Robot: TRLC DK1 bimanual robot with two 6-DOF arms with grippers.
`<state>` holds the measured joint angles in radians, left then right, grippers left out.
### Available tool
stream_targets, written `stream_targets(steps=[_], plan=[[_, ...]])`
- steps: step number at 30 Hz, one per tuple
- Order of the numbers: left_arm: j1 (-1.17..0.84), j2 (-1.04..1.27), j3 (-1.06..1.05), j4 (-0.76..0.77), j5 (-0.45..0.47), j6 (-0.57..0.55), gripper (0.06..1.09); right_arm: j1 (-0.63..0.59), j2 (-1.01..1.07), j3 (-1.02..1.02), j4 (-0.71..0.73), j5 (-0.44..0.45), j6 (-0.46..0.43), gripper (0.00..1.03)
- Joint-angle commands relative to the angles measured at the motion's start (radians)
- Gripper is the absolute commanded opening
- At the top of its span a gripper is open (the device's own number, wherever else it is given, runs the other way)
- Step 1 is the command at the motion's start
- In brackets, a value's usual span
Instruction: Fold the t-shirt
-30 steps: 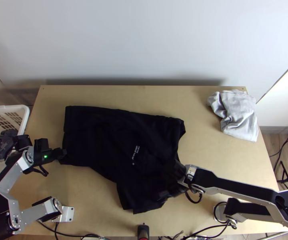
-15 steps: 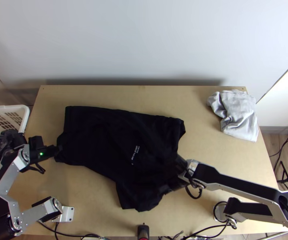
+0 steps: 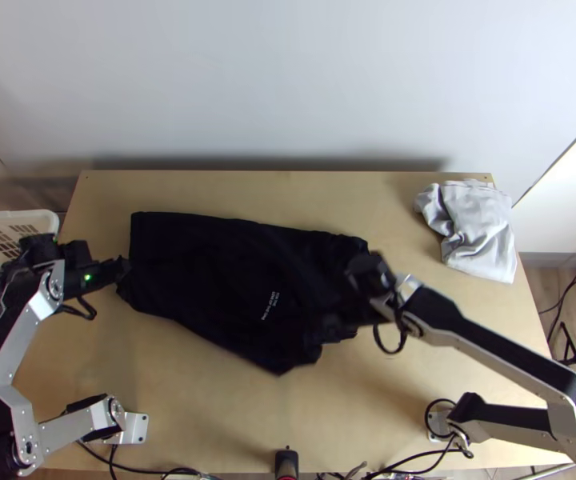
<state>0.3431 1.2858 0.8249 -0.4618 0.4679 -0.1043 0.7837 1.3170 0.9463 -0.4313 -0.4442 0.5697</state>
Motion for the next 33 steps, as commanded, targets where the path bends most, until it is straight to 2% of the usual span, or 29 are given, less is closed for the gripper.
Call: stream_targets(steps=[1, 8, 16, 28, 33], plan=[[-0.042, 0.110, 0.118, 0.003, -0.002, -0.074, 0.09, -0.156, 0.010, 0.082, 0.003, 0.006, -0.051, 0.03], [-0.007, 0.251, 0.250, -0.003, -0.003, -0.140, 0.09, -0.302, 0.034, 0.078, 0.009, 0.007, -0.087, 0.03], [-0.007, 0.336, 0.349, 0.003, -0.006, -0.258, 0.09, -0.416, 0.094, 0.088, 0.085, 0.025, -0.093, 0.03], [-0.096, 0.454, 0.378, 0.066, -0.089, -0.382, 0.09, -0.413, 0.309, 0.138, 0.243, 0.075, -0.047, 0.03], [-0.133, 0.541, 0.465, 0.081, -0.133, -0.449, 0.09, -0.409, 0.399, 0.172, 0.281, 0.096, -0.047, 0.03]])
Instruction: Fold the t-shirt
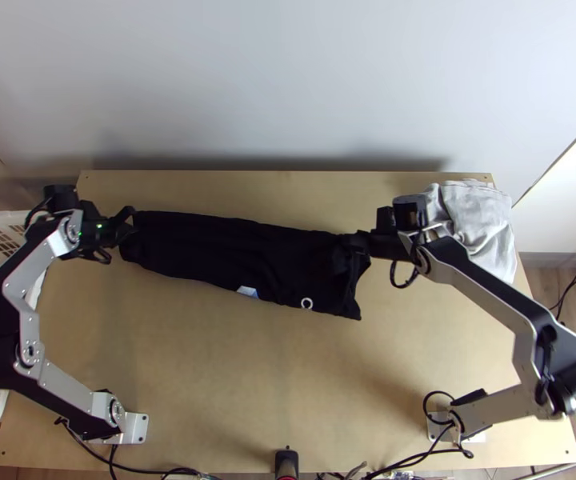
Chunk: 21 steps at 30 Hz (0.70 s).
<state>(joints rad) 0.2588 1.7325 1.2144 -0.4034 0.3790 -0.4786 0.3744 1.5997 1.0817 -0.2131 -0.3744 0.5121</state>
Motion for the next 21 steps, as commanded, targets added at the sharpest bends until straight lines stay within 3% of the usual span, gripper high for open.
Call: stream_targets(steps=[1, 6, 8, 10, 13, 14, 15, 18, 19, 21], plan=[[-0.052, 0.108, 0.096, 0.023, -0.049, -0.080, 0.09, 0.000, 0.129, 0.037, 0.075, 0.032, 0.009, 0.03], [-0.061, 0.174, 0.168, 0.026, -0.077, -0.095, 0.10, -0.012, 0.155, 0.037, 0.092, 0.046, -0.001, 0.03], [-0.059, 0.199, 0.194, 0.021, -0.077, -0.092, 0.16, -0.019, 0.157, 0.034, 0.096, 0.046, -0.011, 0.03], [-0.055, 0.211, 0.203, 0.017, -0.077, -0.087, 0.36, -0.023, 0.155, 0.029, 0.096, 0.046, -0.015, 0.03], [-0.056, 0.214, 0.203, -0.002, -0.077, -0.060, 0.80, -0.028, 0.138, 0.014, 0.104, 0.045, -0.015, 0.03], [-0.058, 0.214, 0.205, -0.014, -0.077, -0.051, 0.92, -0.028, 0.131, 0.006, 0.106, 0.045, -0.015, 0.08], [-0.058, 0.214, 0.208, -0.029, -0.075, -0.040, 0.97, -0.026, 0.126, -0.002, 0.106, 0.045, -0.015, 0.21], [-0.046, 0.205, 0.212, -0.071, -0.075, -0.025, 1.00, -0.019, 0.121, -0.019, 0.087, 0.028, -0.006, 0.90], [-0.038, 0.199, 0.214, -0.086, -0.074, -0.009, 1.02, -0.009, 0.117, -0.022, 0.063, 0.020, -0.011, 0.99], [-0.023, 0.187, 0.214, -0.112, -0.072, 0.020, 1.02, 0.004, 0.089, -0.043, 0.052, 0.020, -0.014, 0.99]])
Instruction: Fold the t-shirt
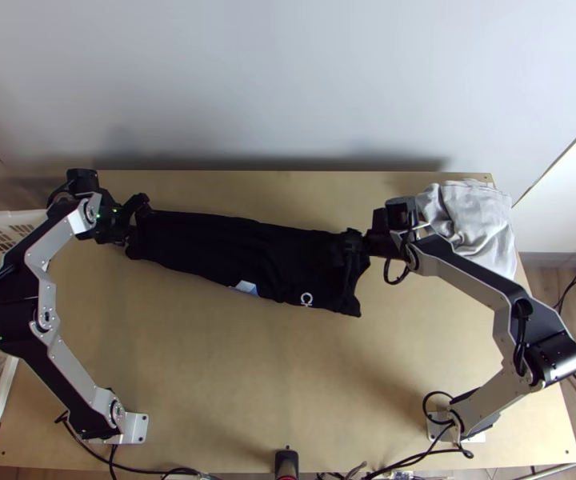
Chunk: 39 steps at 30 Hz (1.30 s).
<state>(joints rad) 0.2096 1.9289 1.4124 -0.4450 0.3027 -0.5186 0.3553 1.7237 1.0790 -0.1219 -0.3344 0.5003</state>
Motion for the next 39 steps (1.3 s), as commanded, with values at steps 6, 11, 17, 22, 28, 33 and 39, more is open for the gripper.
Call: stream_targets(steps=[6, 11, 17, 22, 28, 33, 39], plan=[[0.126, -0.062, 0.017, -0.116, 0.023, 0.135, 1.02, 0.059, -0.174, -0.137, -0.041, -0.020, 0.000, 0.99], [0.221, -0.088, 0.039, -0.158, 0.053, 0.172, 1.02, 0.067, -0.326, -0.136, -0.108, -0.022, 0.024, 0.99], [0.284, -0.111, 0.025, -0.204, 0.124, 0.235, 1.02, 0.097, -0.412, -0.054, -0.275, -0.020, 0.012, 0.99], [0.274, -0.111, -0.046, -0.198, 0.214, 0.230, 1.02, 0.105, -0.441, 0.032, -0.421, -0.022, -0.008, 0.99], [0.229, -0.100, -0.099, -0.149, 0.263, 0.229, 1.02, 0.091, -0.441, 0.173, -0.542, -0.023, 0.012, 0.99], [0.224, -0.073, -0.109, -0.147, 0.334, 0.232, 1.02, 0.079, -0.446, 0.193, -0.581, -0.023, 0.024, 0.99], [0.209, -0.042, -0.139, -0.132, 0.380, 0.235, 1.02, 0.067, -0.452, 0.193, -0.593, -0.022, 0.038, 0.99]])
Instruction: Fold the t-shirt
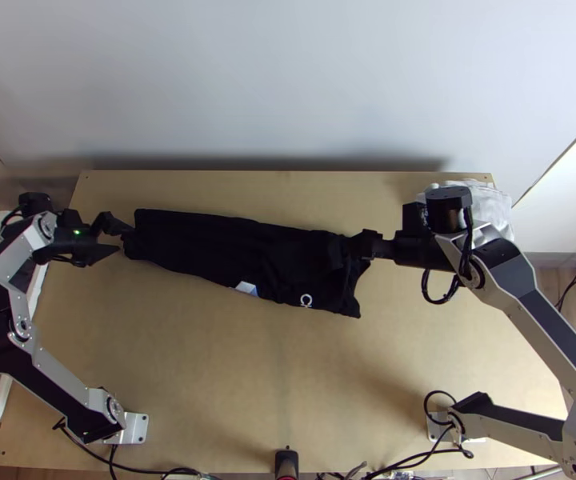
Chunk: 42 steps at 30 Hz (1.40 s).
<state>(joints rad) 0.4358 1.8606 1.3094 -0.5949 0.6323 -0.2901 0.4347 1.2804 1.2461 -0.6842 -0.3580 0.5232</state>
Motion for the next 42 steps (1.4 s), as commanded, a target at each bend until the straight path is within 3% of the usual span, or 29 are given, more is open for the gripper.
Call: stream_targets(steps=[1, 23, 25, 26, 27, 29, 37, 42], plan=[[-0.022, 0.022, -0.050, 0.037, 0.050, 0.006, 1.02, -0.013, -0.007, 0.030, -0.032, 0.002, 0.018, 0.99], [-0.104, 0.127, -0.002, 0.222, 0.000, -0.101, 1.02, -0.021, -0.012, 0.134, -0.133, -0.006, 0.032, 0.99], [-0.108, 0.127, -0.002, 0.224, -0.006, -0.101, 0.90, -0.022, -0.012, 0.138, -0.133, -0.006, 0.032, 0.99], [-0.112, 0.129, -0.002, 0.224, -0.006, -0.096, 0.77, -0.022, -0.012, 0.138, -0.133, -0.006, 0.031, 0.98], [-0.115, 0.129, -0.002, 0.224, -0.006, -0.089, 0.60, -0.022, -0.012, 0.139, -0.133, -0.006, 0.031, 0.98], [-0.117, 0.126, -0.006, 0.216, -0.006, -0.086, 0.07, -0.024, -0.012, 0.142, -0.133, -0.006, 0.031, 0.98], [-0.081, -0.100, -0.145, 0.168, -0.005, -0.024, 0.10, -0.030, -0.021, 0.145, -0.127, -0.006, 0.028, 0.98], [-0.034, -0.198, -0.174, 0.029, -0.005, 0.065, 0.09, -0.030, -0.032, 0.121, -0.110, -0.006, 0.028, 0.98]])
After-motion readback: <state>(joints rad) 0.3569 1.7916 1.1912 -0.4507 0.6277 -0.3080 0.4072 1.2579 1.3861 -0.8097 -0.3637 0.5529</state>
